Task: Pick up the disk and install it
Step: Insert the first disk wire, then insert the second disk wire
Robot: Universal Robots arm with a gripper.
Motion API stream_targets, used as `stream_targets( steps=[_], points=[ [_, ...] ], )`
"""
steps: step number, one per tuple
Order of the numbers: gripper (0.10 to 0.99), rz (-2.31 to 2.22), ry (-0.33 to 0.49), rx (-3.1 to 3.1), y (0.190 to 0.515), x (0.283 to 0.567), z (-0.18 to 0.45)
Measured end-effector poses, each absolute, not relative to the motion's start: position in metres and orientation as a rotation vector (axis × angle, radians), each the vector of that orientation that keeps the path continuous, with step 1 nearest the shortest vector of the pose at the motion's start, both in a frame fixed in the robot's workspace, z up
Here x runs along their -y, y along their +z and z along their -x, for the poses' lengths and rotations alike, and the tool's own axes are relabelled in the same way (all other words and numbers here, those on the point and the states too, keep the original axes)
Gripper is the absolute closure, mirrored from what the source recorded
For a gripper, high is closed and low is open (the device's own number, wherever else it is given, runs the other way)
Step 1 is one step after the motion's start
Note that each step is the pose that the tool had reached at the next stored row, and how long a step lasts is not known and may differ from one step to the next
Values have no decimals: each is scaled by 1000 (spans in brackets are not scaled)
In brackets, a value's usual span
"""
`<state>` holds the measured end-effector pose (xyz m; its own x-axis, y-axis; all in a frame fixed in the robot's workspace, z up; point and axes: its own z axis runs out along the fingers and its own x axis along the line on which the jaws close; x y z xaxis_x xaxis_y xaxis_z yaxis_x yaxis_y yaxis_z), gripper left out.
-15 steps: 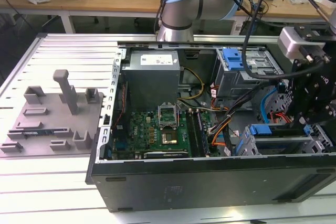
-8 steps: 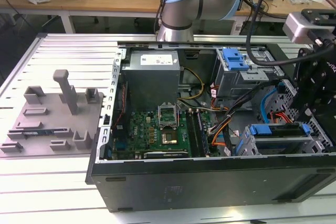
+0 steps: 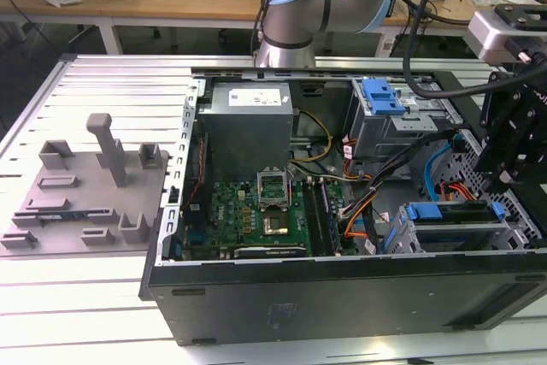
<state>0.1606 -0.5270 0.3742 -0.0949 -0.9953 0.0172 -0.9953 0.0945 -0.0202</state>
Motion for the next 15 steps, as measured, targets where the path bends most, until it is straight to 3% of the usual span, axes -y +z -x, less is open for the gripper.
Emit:
stream_targets(
  steps=[12, 15],
  points=[
    [722, 2113, -43, -2324, 375, 526, -161],
    [722, 2137, -105, -2349, 377, 512, -161]
  ],
)
